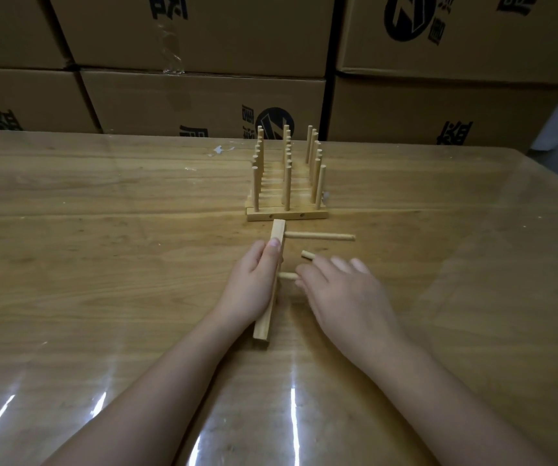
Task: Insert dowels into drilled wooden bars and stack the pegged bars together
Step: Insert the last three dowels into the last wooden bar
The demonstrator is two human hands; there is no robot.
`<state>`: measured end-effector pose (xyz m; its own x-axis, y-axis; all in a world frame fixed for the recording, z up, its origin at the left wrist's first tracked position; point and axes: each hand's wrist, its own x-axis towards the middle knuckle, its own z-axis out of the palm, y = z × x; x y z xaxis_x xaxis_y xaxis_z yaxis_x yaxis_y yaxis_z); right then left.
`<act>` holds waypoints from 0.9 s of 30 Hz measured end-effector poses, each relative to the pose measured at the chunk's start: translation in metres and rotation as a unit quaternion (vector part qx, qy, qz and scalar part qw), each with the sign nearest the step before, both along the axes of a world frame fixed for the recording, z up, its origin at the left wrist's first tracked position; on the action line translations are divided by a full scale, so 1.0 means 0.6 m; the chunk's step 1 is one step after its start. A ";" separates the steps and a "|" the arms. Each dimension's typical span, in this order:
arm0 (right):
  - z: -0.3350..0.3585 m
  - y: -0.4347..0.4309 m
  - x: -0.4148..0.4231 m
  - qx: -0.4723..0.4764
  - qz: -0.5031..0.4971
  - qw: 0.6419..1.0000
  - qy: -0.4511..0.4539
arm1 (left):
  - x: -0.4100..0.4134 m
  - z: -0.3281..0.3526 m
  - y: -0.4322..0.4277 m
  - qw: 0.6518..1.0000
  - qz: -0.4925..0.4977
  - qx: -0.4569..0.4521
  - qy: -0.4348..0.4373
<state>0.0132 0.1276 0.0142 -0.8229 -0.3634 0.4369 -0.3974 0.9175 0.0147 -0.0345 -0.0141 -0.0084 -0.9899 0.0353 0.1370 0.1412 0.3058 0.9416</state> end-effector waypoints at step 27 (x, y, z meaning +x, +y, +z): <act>-0.008 0.005 -0.018 -0.294 -0.033 0.896 -0.332 | 0.018 0.010 0.008 0.994 -0.043 -0.089 0.036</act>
